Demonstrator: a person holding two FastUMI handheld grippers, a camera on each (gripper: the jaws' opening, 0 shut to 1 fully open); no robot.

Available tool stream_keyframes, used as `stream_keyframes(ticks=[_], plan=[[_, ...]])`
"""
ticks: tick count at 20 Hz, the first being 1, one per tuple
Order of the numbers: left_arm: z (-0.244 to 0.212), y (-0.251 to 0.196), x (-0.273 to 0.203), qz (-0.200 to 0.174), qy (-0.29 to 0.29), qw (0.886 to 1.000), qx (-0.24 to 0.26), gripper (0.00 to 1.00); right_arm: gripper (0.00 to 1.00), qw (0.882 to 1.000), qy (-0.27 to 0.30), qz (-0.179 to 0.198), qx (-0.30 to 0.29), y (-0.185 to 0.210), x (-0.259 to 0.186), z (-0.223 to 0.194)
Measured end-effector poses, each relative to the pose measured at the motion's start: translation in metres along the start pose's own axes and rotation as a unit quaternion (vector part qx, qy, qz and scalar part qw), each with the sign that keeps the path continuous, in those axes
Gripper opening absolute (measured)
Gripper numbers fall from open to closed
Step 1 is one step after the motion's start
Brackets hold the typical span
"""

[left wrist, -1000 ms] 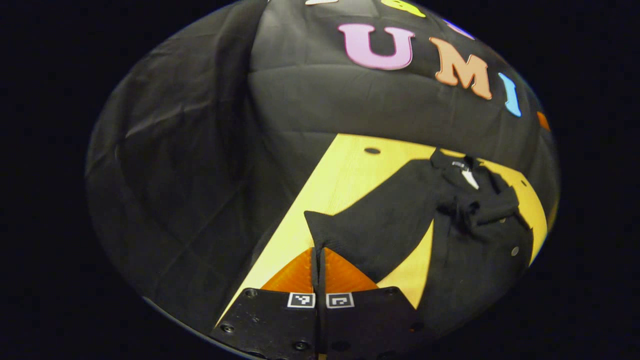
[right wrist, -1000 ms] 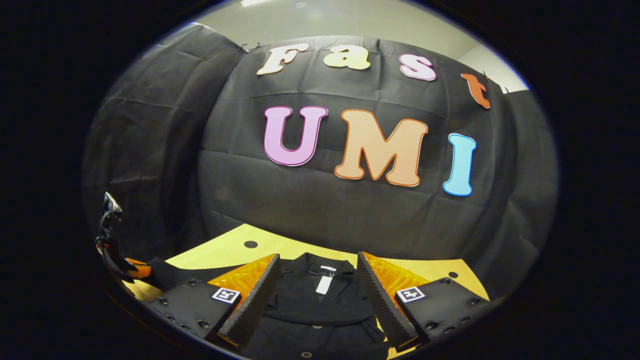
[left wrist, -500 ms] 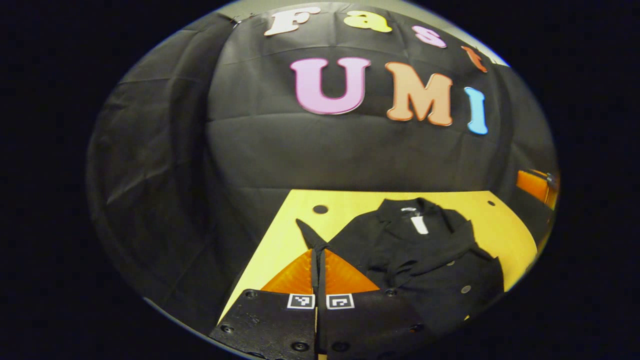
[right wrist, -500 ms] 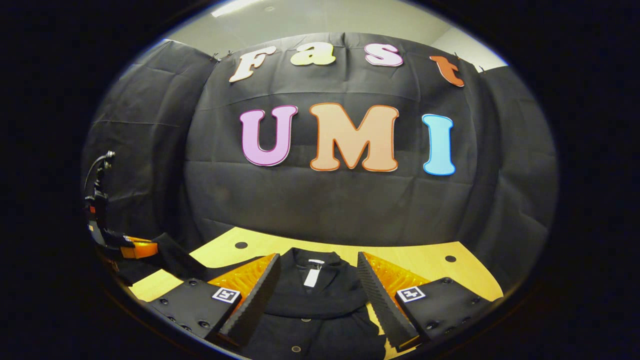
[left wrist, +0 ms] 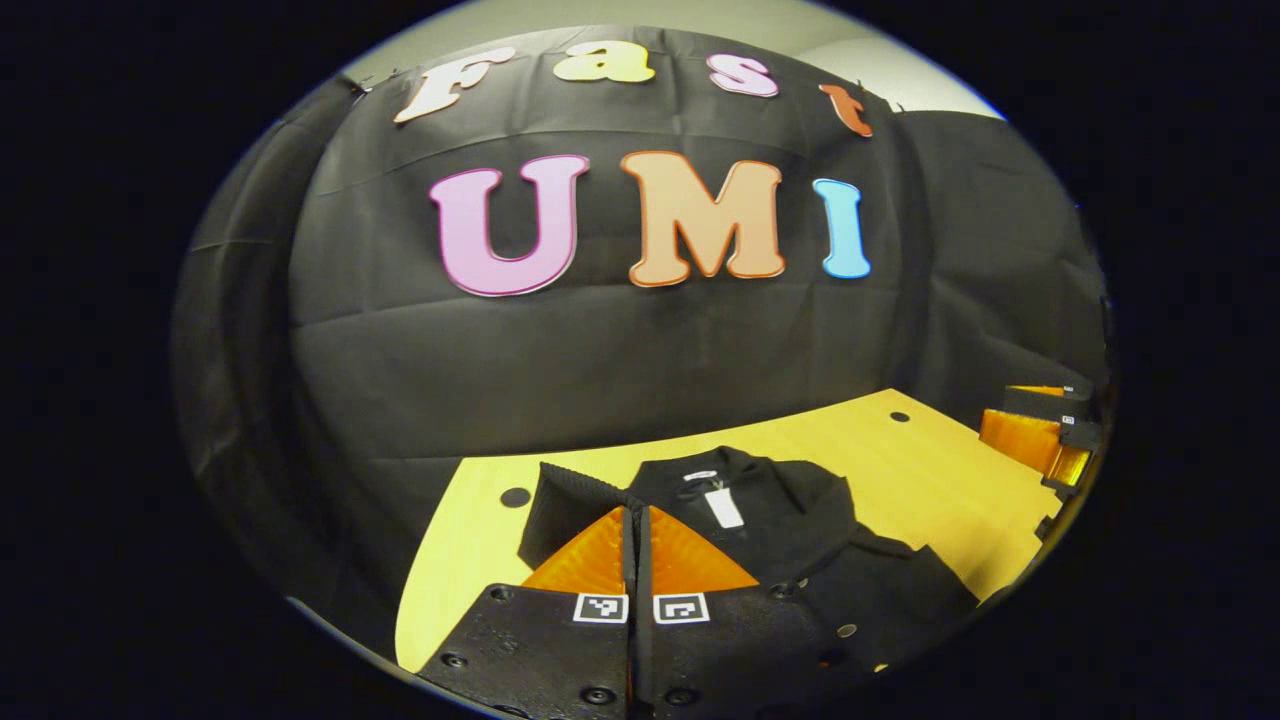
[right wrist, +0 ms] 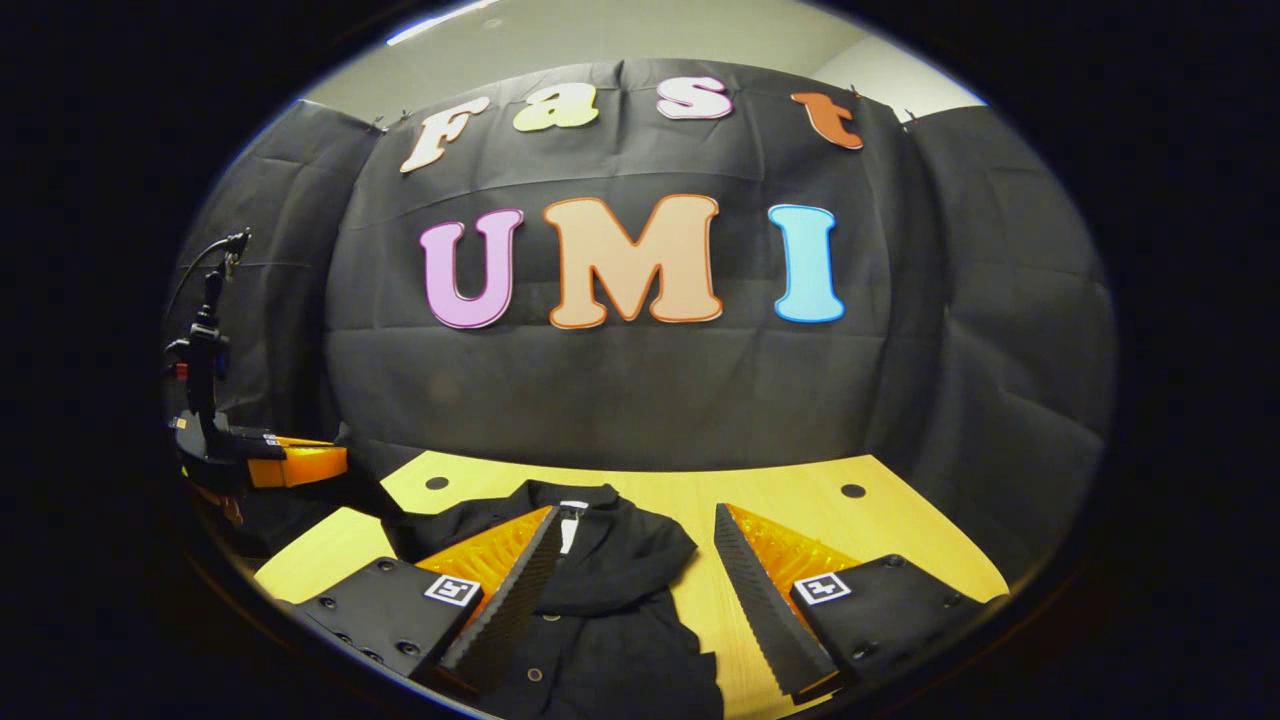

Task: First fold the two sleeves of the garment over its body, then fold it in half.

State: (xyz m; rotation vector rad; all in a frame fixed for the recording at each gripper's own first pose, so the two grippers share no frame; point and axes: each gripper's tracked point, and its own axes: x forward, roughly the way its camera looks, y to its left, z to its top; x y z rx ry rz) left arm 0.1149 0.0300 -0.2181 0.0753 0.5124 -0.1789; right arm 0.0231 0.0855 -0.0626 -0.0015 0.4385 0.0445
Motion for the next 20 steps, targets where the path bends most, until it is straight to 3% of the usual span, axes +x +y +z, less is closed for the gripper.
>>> stream_keyframes(ticks=[10,16,17,19,20], plan=[[-0.004,-0.112,0.058,-0.090,0.024,0.995,0.031,0.00,0.98,0.999,0.024,-0.028,0.011,-0.059,-0.008,-0.024],[-0.018,-0.154,0.083,-0.101,0.049,0.993,0.047,0.00,0.98,0.998,0.045,-0.031,0.004,-0.081,-0.006,-0.039],[-0.008,-0.163,0.080,-0.115,0.031,0.992,0.035,0.33,0.98,0.998,0.043,-0.036,0.002,-0.087,-0.006,-0.038],[0.023,-0.168,0.076,-0.106,-0.020,0.994,0.021,1.00,0.98,0.999,0.038,-0.032,0.002,-0.088,-0.008,-0.036],[0.034,-0.164,0.069,-0.101,-0.038,0.994,0.020,0.93,0.98,0.999,0.035,-0.029,0.001,-0.090,-0.008,-0.036]])
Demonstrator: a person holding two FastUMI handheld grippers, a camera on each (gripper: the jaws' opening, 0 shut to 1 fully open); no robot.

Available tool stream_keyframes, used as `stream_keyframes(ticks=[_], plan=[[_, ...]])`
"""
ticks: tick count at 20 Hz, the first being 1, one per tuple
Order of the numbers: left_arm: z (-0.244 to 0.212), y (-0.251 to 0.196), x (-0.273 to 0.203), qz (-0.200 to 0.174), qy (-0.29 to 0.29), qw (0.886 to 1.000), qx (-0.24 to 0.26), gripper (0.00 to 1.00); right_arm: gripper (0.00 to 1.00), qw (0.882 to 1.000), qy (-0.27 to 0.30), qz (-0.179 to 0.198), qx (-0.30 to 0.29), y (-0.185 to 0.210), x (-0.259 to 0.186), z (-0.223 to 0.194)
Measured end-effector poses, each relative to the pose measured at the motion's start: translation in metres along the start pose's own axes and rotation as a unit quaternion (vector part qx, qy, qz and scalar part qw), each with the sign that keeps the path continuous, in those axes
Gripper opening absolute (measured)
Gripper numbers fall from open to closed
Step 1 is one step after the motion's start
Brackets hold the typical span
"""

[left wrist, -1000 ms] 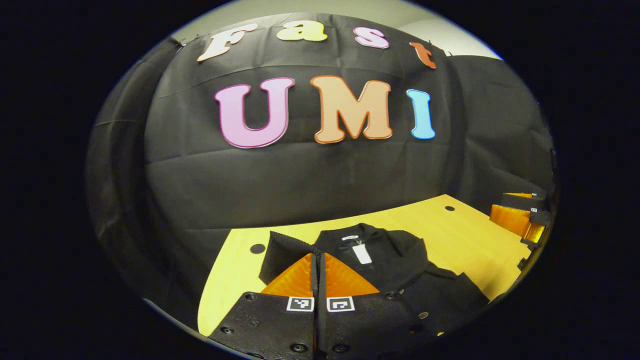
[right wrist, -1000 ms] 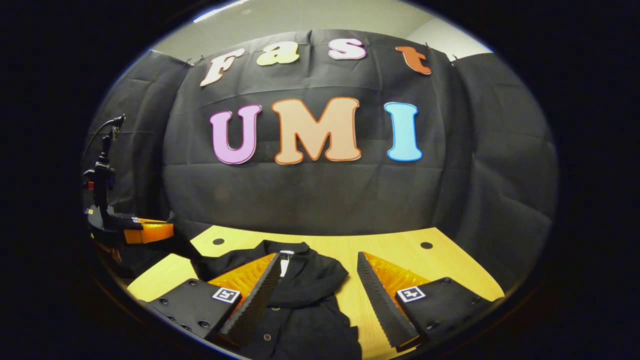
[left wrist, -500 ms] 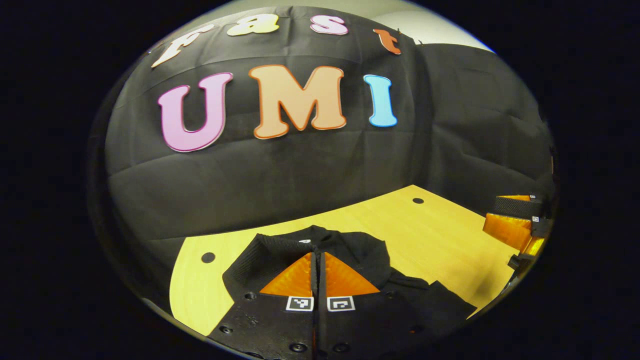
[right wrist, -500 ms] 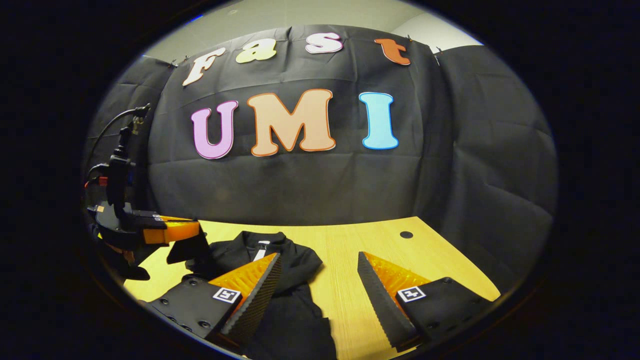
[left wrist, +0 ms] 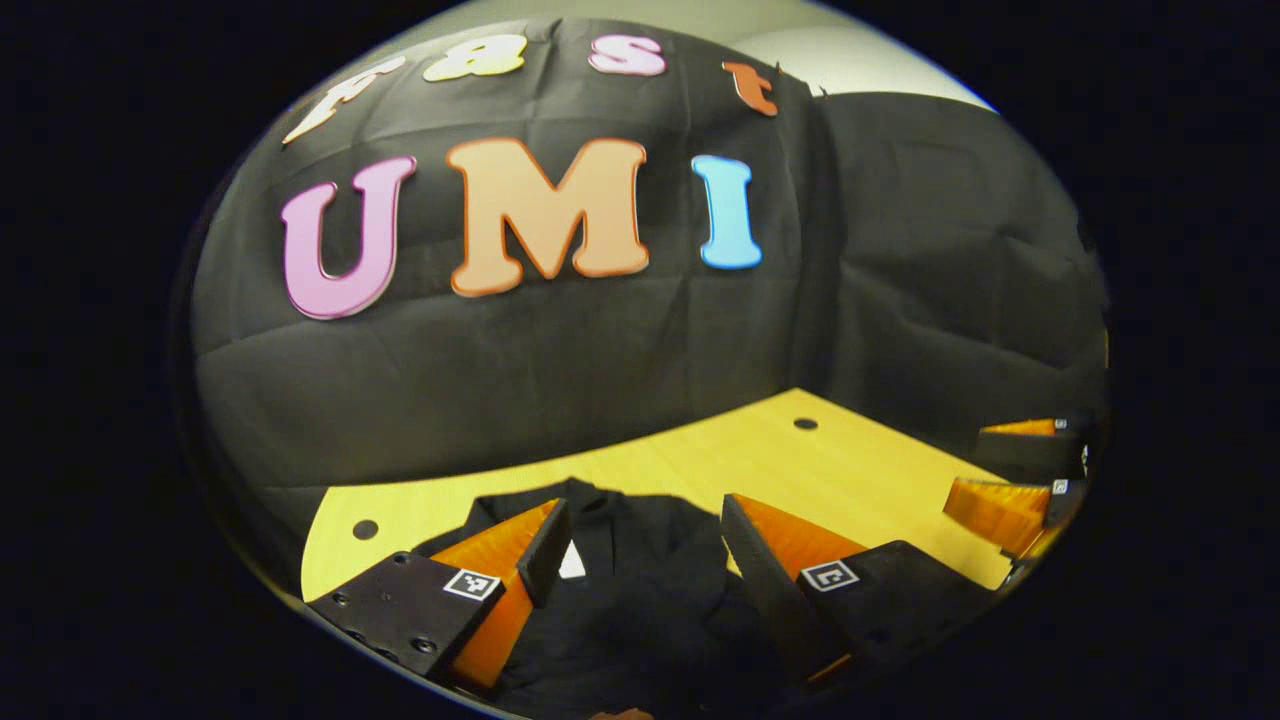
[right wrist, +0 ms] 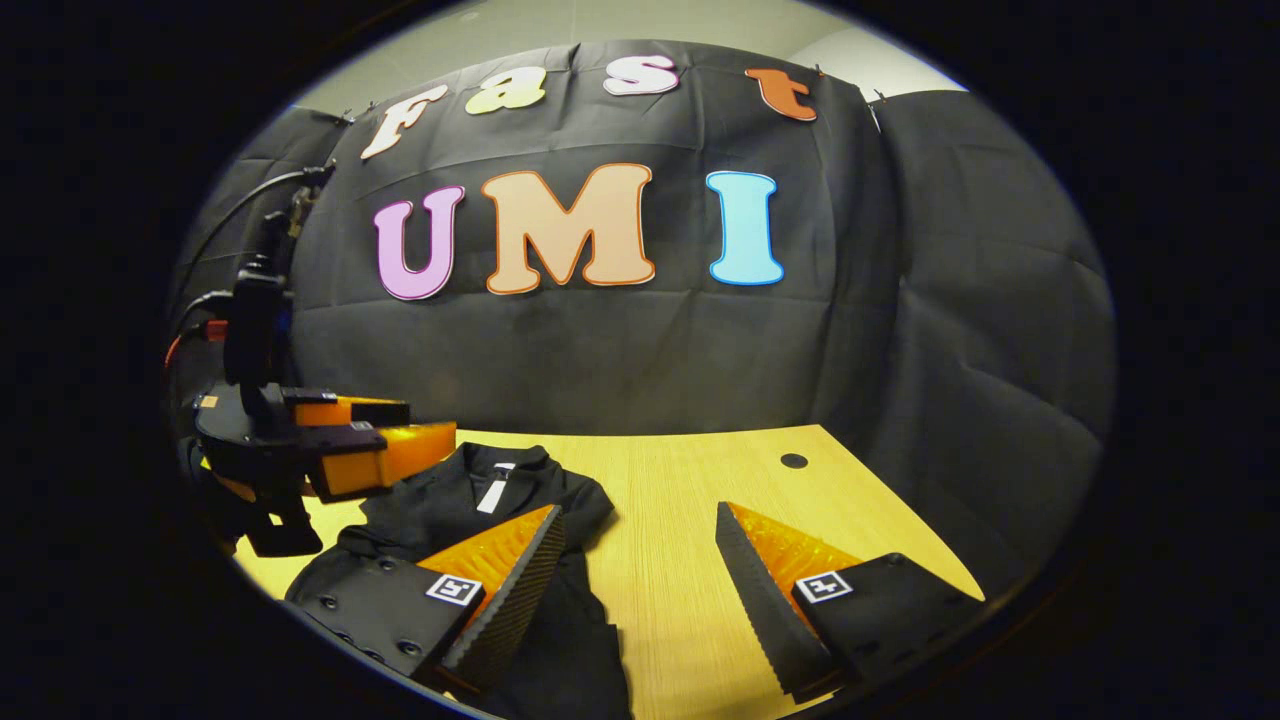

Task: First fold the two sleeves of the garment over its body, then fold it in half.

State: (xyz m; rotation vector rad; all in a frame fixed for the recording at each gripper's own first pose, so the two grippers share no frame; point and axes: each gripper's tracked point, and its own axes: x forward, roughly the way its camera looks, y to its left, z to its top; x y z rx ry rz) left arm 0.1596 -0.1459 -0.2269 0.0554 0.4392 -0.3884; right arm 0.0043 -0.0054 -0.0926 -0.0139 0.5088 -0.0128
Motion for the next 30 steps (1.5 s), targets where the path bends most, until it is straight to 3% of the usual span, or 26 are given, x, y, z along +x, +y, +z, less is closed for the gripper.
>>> stream_keyframes(ticks=[6,12,16,20,30], plan=[[0.022,0.040,-0.065,0.073,-0.058,0.996,0.000,0.93,0.98,0.999,-0.016,0.035,-0.021,0.003,-0.004,0.003],[-0.018,0.099,-0.159,0.155,-0.044,0.987,-0.007,0.93,0.98,0.999,-0.013,0.031,-0.021,0.023,-0.030,-0.007],[-0.042,0.122,-0.209,0.181,-0.026,0.983,-0.014,0.93,0.98,0.999,-0.011,0.035,-0.027,0.043,-0.054,-0.021],[-0.079,0.129,-0.242,0.195,0.002,0.980,-0.028,0.93,0.98,0.999,0.025,0.032,-0.032,0.051,-0.071,-0.059],[-0.187,0.133,-0.281,0.206,0.103,0.972,-0.045,0.93,0.98,0.991,0.118,0.023,-0.052,0.052,-0.090,-0.144]])
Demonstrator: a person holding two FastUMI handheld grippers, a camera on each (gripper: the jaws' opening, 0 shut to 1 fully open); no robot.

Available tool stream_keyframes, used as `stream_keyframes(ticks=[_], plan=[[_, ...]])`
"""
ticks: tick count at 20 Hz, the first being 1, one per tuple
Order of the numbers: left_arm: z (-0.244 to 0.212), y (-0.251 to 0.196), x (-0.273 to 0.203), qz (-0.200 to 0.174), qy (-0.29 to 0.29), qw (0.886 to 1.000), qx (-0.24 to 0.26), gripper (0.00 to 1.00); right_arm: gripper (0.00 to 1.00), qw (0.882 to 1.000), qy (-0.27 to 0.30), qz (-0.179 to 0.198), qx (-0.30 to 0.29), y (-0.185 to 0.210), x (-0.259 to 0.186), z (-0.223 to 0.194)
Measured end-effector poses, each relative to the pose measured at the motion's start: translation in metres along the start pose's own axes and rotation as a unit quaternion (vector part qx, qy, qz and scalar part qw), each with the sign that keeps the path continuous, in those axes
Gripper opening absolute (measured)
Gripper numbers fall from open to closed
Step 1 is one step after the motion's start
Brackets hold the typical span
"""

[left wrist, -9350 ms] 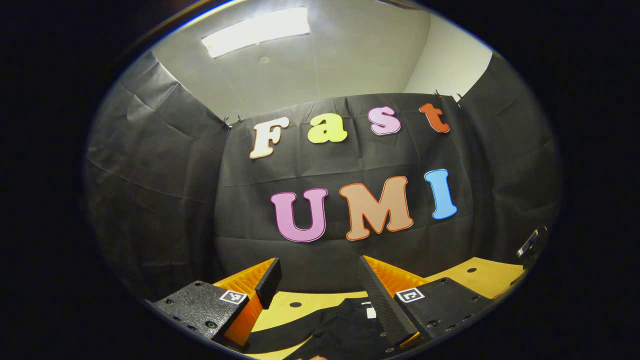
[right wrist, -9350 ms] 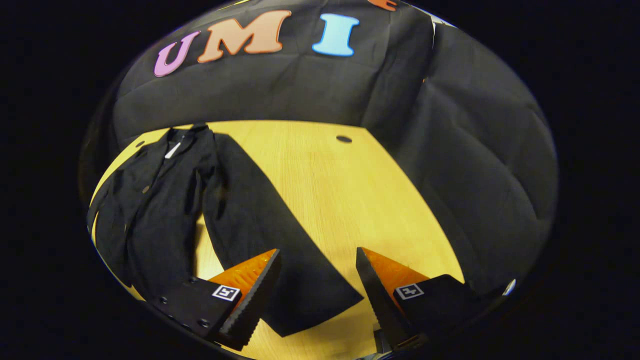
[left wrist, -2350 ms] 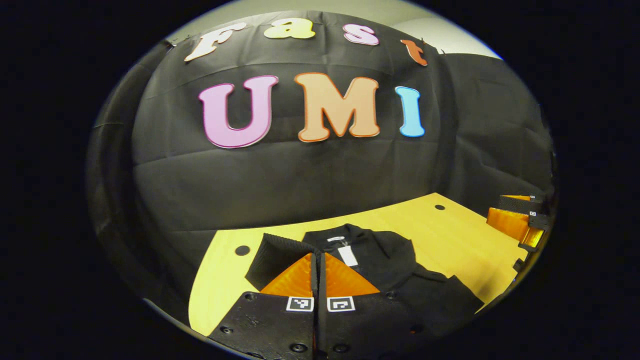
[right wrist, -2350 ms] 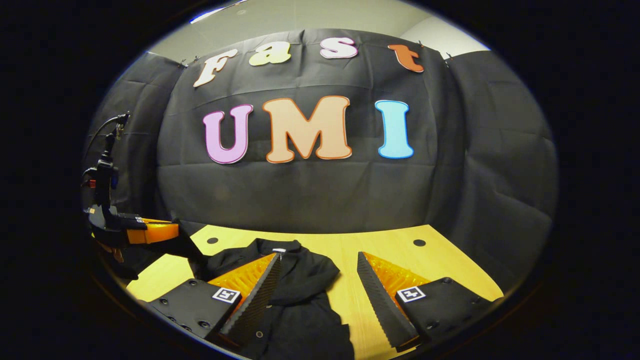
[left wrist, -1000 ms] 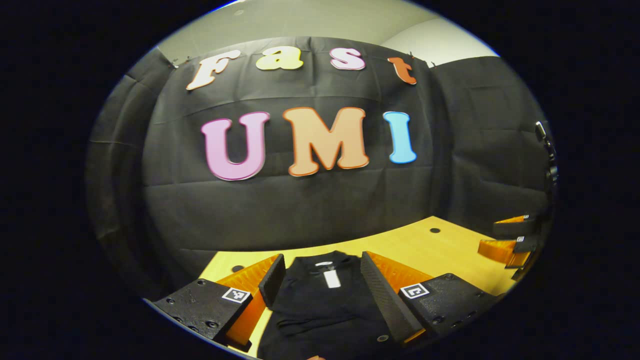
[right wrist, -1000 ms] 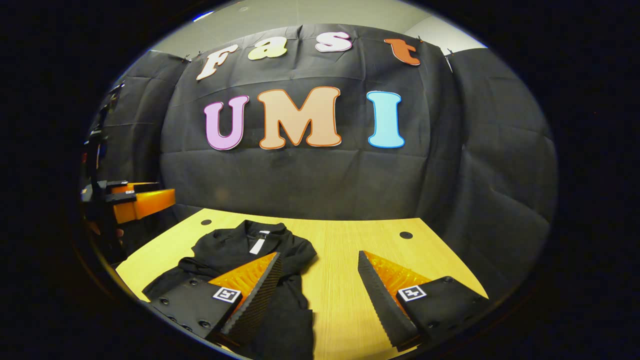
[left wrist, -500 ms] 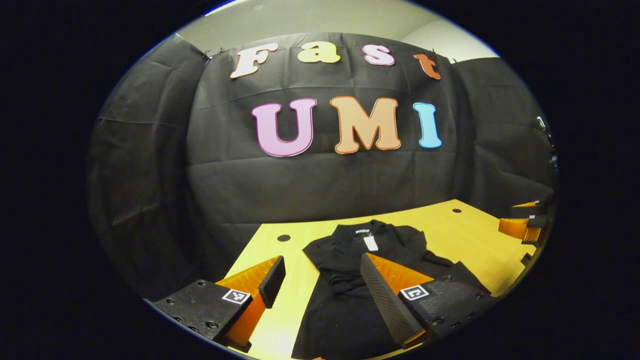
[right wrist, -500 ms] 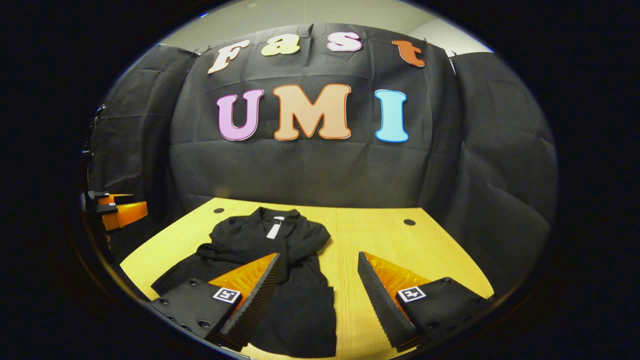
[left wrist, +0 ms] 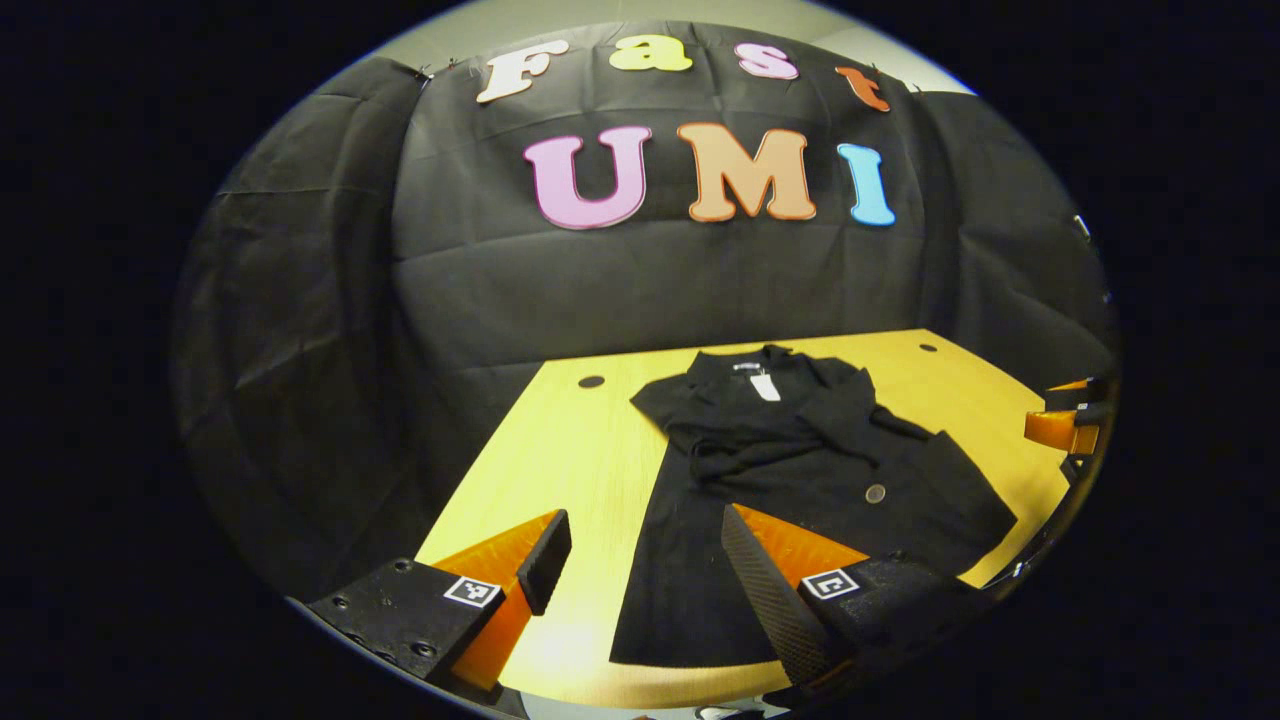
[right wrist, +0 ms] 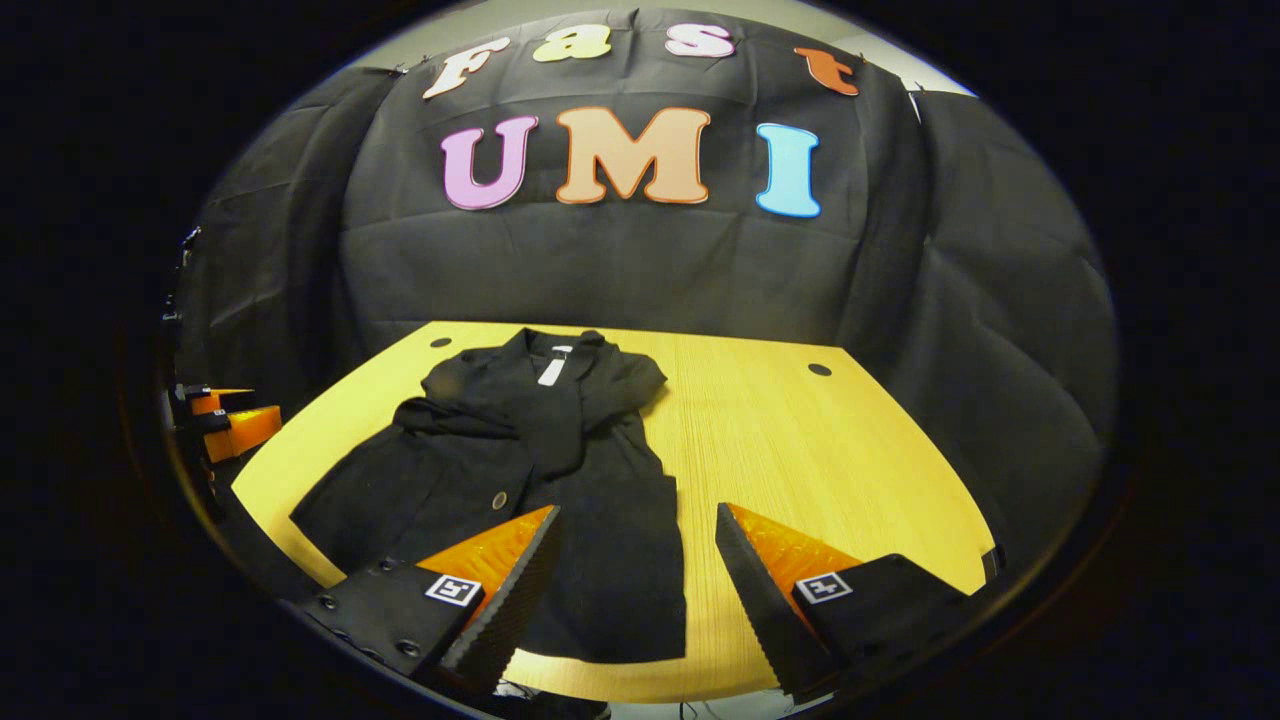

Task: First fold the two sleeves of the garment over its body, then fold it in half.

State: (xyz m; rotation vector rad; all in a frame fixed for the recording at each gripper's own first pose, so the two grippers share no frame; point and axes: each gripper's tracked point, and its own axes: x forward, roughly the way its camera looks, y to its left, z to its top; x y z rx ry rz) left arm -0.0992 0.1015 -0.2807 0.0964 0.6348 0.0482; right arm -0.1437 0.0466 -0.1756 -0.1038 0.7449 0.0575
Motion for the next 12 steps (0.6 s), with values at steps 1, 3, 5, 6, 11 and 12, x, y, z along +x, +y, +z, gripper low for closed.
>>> stream_keyframes(ticks=[1,3,5,6,11,12], plan=[[-0.010,0.001,0.000,0.001,0.013,1.000,0.000,0.94,0.99,1.000,0.012,0.001,-0.001,0.001,0.002,-0.007],[-0.030,0.002,0.002,0.000,0.037,0.999,0.001,0.94,0.98,0.999,0.034,-0.003,-0.006,0.000,0.005,-0.023],[-0.050,0.003,0.004,-0.001,0.063,0.998,-0.001,0.94,0.98,0.998,0.061,-0.008,-0.012,0.001,0.008,-0.045],[-0.058,0.004,0.005,-0.001,0.074,0.997,-0.003,0.94,0.98,0.997,0.073,-0.011,-0.014,0.001,0.009,-0.053],[-0.092,0.008,0.002,-0.004,0.116,0.993,-0.002,0.95,0.99,0.990,0.136,-0.018,-0.018,-0.002,0.017,-0.096],[-0.098,0.008,0.003,-0.006,0.123,0.992,-0.002,0.95,0.98,0.989,0.148,-0.020,-0.021,-0.003,0.019,-0.105]])
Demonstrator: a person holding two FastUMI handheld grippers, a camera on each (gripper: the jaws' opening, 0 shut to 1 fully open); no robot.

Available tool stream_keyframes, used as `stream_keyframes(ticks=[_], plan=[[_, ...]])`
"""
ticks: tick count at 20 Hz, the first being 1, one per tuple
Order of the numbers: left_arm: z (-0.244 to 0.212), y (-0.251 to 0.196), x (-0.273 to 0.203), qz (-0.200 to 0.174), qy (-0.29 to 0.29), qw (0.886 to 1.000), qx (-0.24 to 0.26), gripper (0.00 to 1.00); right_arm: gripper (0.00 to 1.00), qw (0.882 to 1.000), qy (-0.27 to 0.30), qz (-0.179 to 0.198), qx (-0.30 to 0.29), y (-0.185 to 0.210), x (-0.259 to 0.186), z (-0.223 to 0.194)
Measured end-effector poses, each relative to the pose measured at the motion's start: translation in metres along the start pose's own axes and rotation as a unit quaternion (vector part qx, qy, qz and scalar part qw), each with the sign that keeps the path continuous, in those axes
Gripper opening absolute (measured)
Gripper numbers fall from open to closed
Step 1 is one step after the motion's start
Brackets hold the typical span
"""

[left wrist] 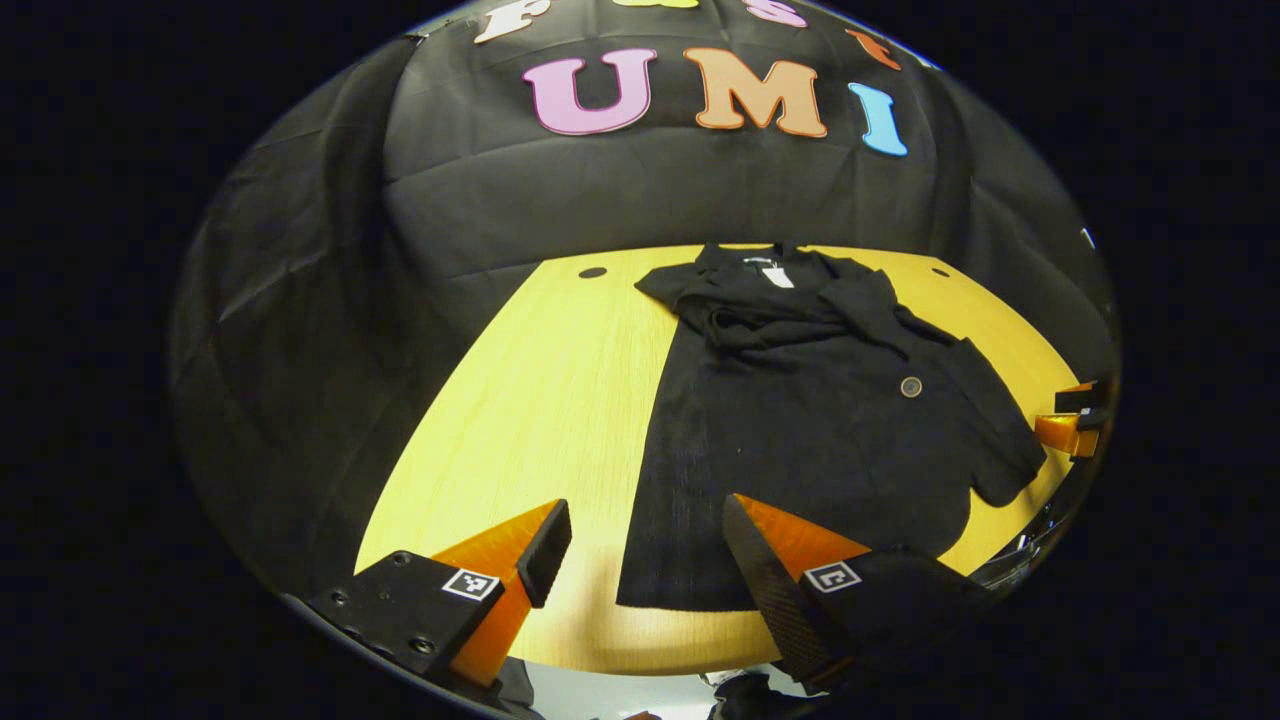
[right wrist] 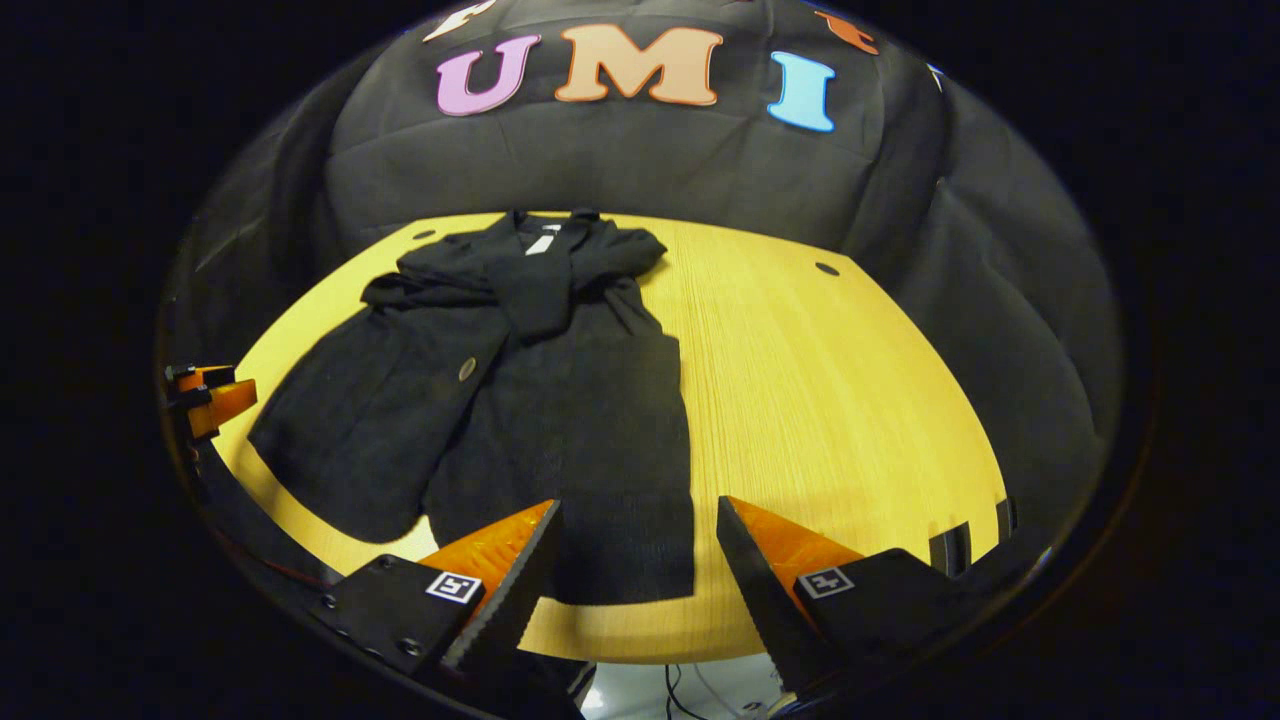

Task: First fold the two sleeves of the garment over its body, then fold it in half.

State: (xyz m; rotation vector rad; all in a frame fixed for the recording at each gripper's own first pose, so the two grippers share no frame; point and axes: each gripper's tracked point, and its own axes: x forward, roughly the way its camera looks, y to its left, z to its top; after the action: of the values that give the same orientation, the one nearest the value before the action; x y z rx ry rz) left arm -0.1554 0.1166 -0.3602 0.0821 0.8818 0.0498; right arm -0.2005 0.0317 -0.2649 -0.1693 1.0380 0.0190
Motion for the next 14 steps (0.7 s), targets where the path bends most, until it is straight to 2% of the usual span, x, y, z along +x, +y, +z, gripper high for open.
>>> stream_keyframes(ticks=[4,9,10,13,14], plan=[[-0.020,-0.004,0.005,-0.011,0.023,1.000,0.002,0.95,0.99,0.999,0.051,-0.005,-0.006,-0.001,0.013,-0.030],[-0.044,-0.006,0.010,-0.018,0.052,0.998,-0.001,0.95,0.97,0.998,0.062,0.018,0.010,0.000,0.015,-0.031],[-0.051,-0.006,0.009,-0.018,0.058,0.998,-0.001,0.95,0.94,0.997,0.066,0.025,0.021,0.001,0.015,-0.033],[-0.051,-0.008,0.011,-0.022,0.052,0.998,-0.014,0.95,0.92,0.996,0.070,0.035,0.049,0.003,0.017,-0.036],[-0.050,-0.012,0.011,-0.034,0.047,0.998,-0.023,0.95,0.90,0.996,0.066,0.036,0.049,0.003,0.017,-0.036]])
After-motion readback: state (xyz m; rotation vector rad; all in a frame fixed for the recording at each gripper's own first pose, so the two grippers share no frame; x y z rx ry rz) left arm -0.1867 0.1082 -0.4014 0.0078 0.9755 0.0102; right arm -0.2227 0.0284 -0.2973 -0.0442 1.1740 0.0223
